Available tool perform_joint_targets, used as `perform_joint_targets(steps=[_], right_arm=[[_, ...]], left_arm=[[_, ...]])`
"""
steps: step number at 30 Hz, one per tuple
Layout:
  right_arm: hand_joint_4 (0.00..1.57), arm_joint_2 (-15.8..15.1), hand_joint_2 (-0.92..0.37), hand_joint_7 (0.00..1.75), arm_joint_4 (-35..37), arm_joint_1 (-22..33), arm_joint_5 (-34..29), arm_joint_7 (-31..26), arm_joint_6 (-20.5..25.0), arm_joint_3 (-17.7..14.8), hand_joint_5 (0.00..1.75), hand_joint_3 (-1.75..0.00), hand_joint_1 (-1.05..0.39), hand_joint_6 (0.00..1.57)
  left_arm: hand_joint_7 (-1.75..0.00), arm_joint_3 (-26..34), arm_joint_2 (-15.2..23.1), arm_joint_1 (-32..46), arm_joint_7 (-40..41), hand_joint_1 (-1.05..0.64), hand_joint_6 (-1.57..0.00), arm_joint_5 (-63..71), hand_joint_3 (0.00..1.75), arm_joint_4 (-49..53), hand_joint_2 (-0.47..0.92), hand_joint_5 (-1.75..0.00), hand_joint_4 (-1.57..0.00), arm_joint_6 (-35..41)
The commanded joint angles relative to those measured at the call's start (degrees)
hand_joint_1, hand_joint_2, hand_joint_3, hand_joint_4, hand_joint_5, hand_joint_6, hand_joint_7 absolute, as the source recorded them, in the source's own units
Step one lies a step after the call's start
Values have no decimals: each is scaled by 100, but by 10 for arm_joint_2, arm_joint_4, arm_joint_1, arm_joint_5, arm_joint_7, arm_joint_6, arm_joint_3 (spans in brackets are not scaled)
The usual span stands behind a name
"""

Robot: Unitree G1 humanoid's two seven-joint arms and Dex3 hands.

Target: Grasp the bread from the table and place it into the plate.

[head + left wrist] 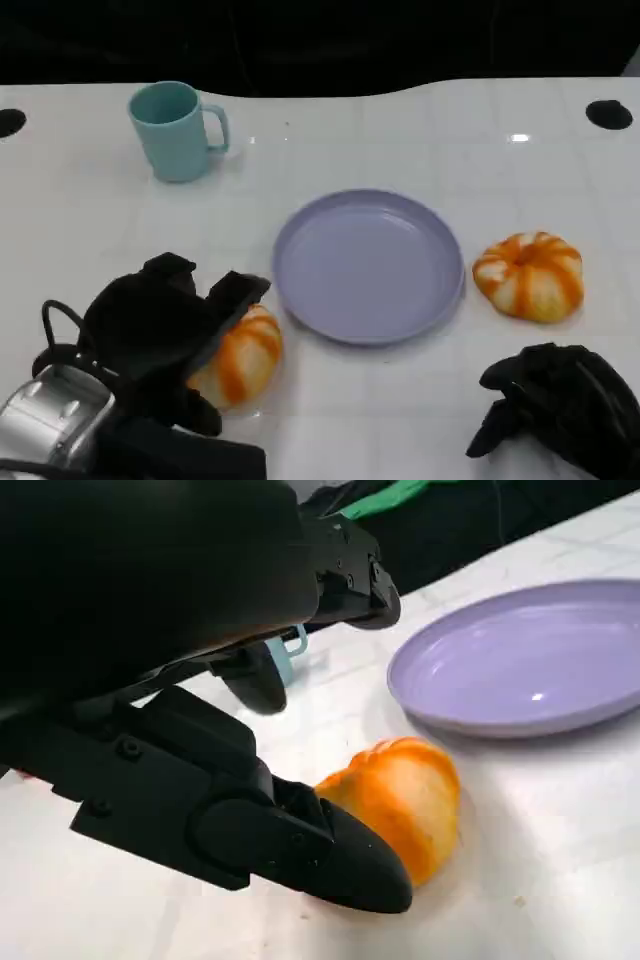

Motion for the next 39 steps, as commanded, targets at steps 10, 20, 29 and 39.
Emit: perform_joint_targets(steps=[10, 20, 29, 39], right_arm=[[157, -6, -76, 11, -6, 5, 2, 3, -5, -2, 35, 0, -75, 157], [157, -6, -76, 12, -13, 9, 0, -1, -1, 0, 34, 0, -77, 157], [157, -6, -76, 11, -20, 11, 3, -3, 7, 1, 33, 0, -75, 157], [157, -8, -76, 8, -26, 14, 8, 1, 15, -1, 32, 0, -73, 157]], left_arm=[[-105, -55, -10, -60, 40, -102, 0, 15, 9, 122, 92, -175, 0, 42], [-5, -74, -14, -79, 131, -102, 0, -3, 13, 191, 92, -175, 0, 35], [-92, -101, -27, -110, 171, -85, -1, -35, 4, 282, 90, -175, 0, 20], [-175, -132, -27, -127, 199, -62, -11, -63, 1, 356, 80, -175, -77, -5]])
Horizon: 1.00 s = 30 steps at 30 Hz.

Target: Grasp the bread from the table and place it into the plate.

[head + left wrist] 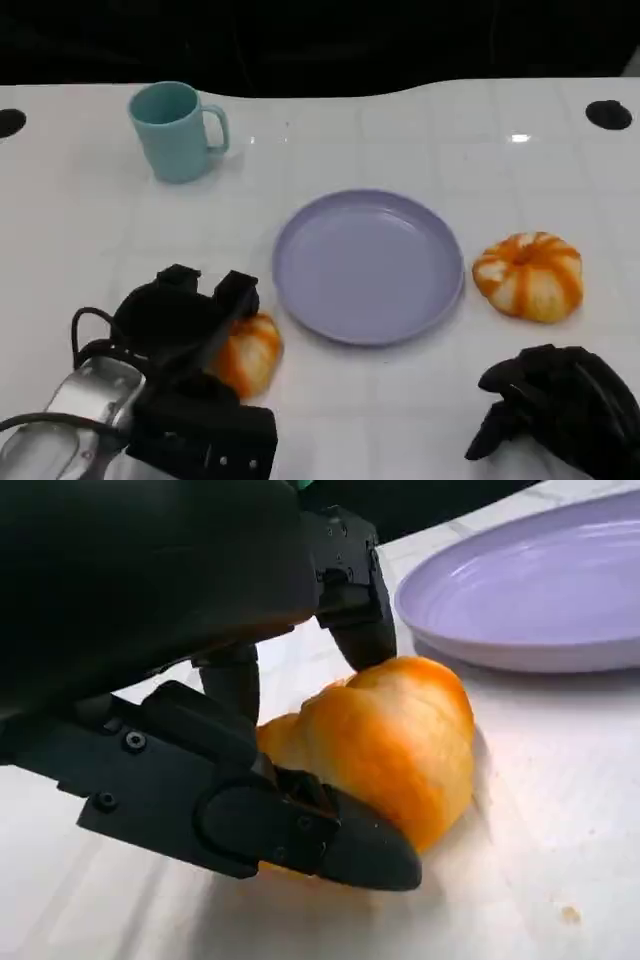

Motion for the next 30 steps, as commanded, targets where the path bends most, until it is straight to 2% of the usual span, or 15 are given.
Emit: perform_joint_targets(steps=[1, 2, 5, 7, 8, 11, 13, 15, 17, 19, 21, 27, 30], right_arm=[[157, -8, -76, 8, -5, 5, 6, 2, 4, -4, 32, 0, -73, 157], [157, -8, -76, 8, -5, 5, 6, 2, 3, -4, 32, 0, -72, 157], [157, -8, -75, 10, -7, 7, 5, -2, 6, -4, 33, 0, -74, 157], [157, -7, -75, 10, -9, 8, 6, -1, 7, -4, 33, 0, -74, 157], [157, -7, -75, 10, -9, 8, 5, -1, 6, -4, 33, 0, -74, 157], [157, -8, -75, 10, -12, 9, 5, -2, 7, -4, 33, 0, -74, 157], [157, -8, -75, 10, -13, 10, 4, -3, 5, -3, 32, 0, -74, 157], [157, -8, -75, 10, -15, 11, 4, -3, 6, -3, 32, 0, -73, 157], [157, -8, -76, 9, -15, 11, 6, 0, 6, -3, 32, -1, -73, 157], [157, -8, -76, 8, -15, 12, 6, 1, 5, -3, 31, -1, -71, 157], [157, -8, -77, 8, -18, 14, 5, 0, 4, -3, 31, -1, -71, 157], [157, -8, -77, 7, -19, 14, 9, 3, 7, -5, 30, 0, -70, 157], [157, -8, -77, 7, -15, 12, 10, 5, 5, -6, 30, 0, -70, 157]], left_arm=[[-175, -19, 4, 3, 2, -62, -11, -7, 1, 38, 80, -174, -80, -3], [-175, -22, 3, 1, 5, -62, -12, -8, 1, 48, 80, -174, -83, -3], [-169, -31, -4, -11, 21, -57, -30, -14, 1, 88, 81, -163, -110, -8], [-164, -38, -8, -20, 52, -52, -44, -16, 1, 124, 81, -159, -123, -19], [-162, -42, -9, -25, 71, -49, -55, -16, 1, 141, 82, -159, -131, -25], [-154, -55, -16, -41, 130, -47, -80, -10, 3, 190, 86, -159, -143, -36], [-139, -68, -18, -53, 172, -49, -109, -1, 8, 219, 91, -153, -153, -41], [-131, -82, -18, -63, 208, -51, -132, 8, 15, 243, 92, -164, -156, -45], [-137, -91, -19, -72, 239, -51, -142, 9, 30, 265, 92, -171, -157, -51], [-159, -98, -20, -79, 262, -49, -152, 7, 59, 283, 86, -174, -157, -57], [-166, -104, -20, -84, 278, -49, -152, 5, 80, 294, 79, -174, -157, -63], [-172, -109, -22, -97, 321, -50, -151, -5, 91, 321, 75, -175, -157, -85], [-174, -105, -23, -101, 361, -49, -156, -10, 96, 334, 71, -175, -157, -101]])
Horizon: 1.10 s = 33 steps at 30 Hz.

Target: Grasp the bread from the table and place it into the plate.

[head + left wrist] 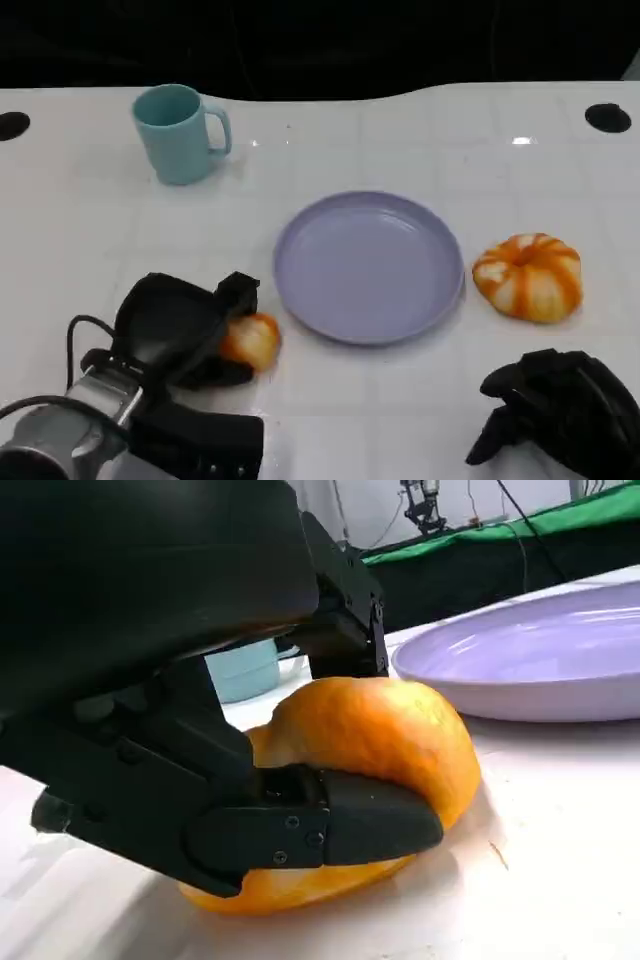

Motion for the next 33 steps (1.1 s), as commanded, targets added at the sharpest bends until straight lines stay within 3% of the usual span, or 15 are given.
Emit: perform_joint_targets(steps=[1, 5, 8, 11, 21, 30, 33], right_arm=[[157, -8, -77, 7, -1, 2, 8, 5, -1, -6, 30, 0, -70, 157], [157, -7, -76, 8, -3, 1, 6, -1, 3, -6, 31, 0, -71, 157], [157, -6, -76, 8, 2, -2, 6, 1, 1, -6, 31, 0, -72, 157], [157, -5, -76, 8, 6, -5, 7, 2, 0, -7, 31, 0, -72, 157], [157, -6, -75, 9, 12, -11, 4, -1, 1, -6, 31, 0, -73, 157], [157, -6, -75, 10, 15, -12, 1, 0, -1, -4, 32, 0, -73, 157], [157, -4, -75, 10, 18, -13, 0, 0, -5, -4, 32, 0, -74, 157]], left_arm=[[-175, -3, 2, 12, 44, -48, -157, -6, 102, 40, 66, -175, -157, -16], [-175, 4, 0, 8, 105, -48, -157, -16, 112, 52, 60, -175, -157, -32], [-175, 18, -7, 14, 161, -47, -157, -29, 130, 50, 49, -175, -157, -38], [-175, 31, -13, 20, 187, -45, -157, -41, 140, 41, 46, -175, -157, -37], [-175, 83, -12, 19, 121, -45, -157, -98, 156, -48, 43, -175, -157, -42], [-175, 82, -31, -36, 126, -72, -157, -91, 168, -14, 55, -175, -157, -64], [-175, 75, -44, -56, 139, -83, -157, -85, 156, 12, 71, -175, -157, -72]])
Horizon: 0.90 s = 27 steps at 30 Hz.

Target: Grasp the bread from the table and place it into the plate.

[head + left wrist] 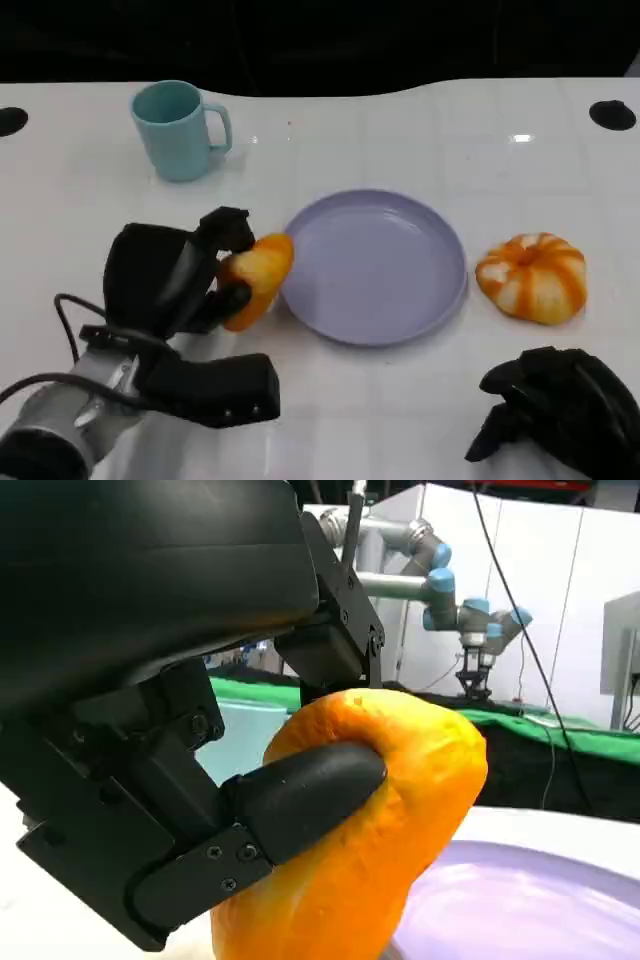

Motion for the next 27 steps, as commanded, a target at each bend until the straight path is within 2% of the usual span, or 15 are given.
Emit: perform_joint_targets(steps=[1, 4, 7, 12, 16, 24, 27], right_arm=[[157, -4, -75, 10, 6, -4, 1, -1, -6, -2, 32, 0, -74, 157], [157, -3, -75, 10, 6, -4, 0, -3, -8, -2, 32, 0, -74, 157], [157, -3, -75, 10, 5, -4, 1, -4, -5, -2, 33, 0, -74, 157], [157, -5, -75, 11, 9, -6, -1, -2, -8, -2, 33, 0, -74, 157], [157, -6, -76, 11, 17, -9, -2, 0, -16, -4, 35, 0, -75, 157], [157, -8, -75, 12, 24, -13, -3, -2, -17, -4, 36, 0, -76, 157], [157, -8, -76, 13, 19, -11, -7, -7, -18, -1, 36, 0, -76, 157]], left_arm=[[-175, -6, -15, -36, 25, -87, -157, 8, 150, 38, 78, -175, -157, -15], [-175, -9, -25, -48, 35, -95, -157, 8, 146, 61, 88, -175, -157, -25], [-175, -12, -26, -52, 44, -99, -157, 14, 147, 68, 91, -175, -157, -22], [-175, -20, -28, -63, 75, -98, -157, 28, 149, 74, 92, -175, -157, -27], [-175, -37, -38, -94, 80, -100, -157, 38, 143, 101, 92, -175, -157, -53], [-175, -78, -83, -160, 46, -105, -157, 46, 129, 181, 92, -175, -157, -62], [-175, -86, -99, -176, 32, -105, -157, 45, 129, 200, 92, -175, -157, -56]])
